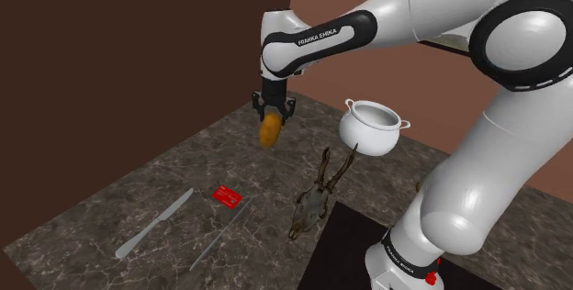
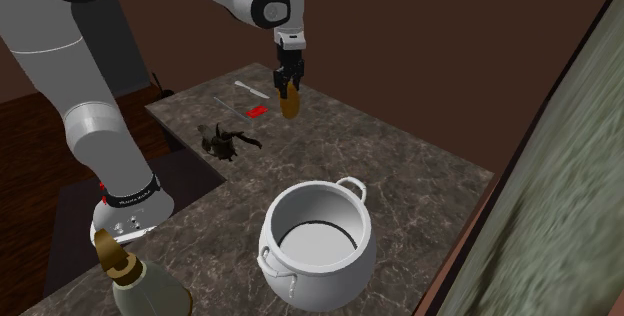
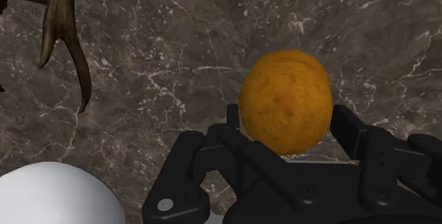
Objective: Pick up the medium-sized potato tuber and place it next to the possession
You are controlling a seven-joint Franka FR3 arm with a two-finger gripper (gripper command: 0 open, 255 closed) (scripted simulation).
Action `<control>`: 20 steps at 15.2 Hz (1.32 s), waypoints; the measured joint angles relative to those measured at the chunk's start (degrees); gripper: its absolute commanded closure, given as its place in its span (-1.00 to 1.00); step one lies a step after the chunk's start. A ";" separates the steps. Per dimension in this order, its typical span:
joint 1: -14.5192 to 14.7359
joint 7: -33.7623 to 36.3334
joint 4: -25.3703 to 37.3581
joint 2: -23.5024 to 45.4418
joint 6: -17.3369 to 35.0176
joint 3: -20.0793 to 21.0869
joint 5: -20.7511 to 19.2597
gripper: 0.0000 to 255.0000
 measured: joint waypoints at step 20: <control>2.39 5.65 -6.37 5.47 12.47 2.28 -0.42 1.00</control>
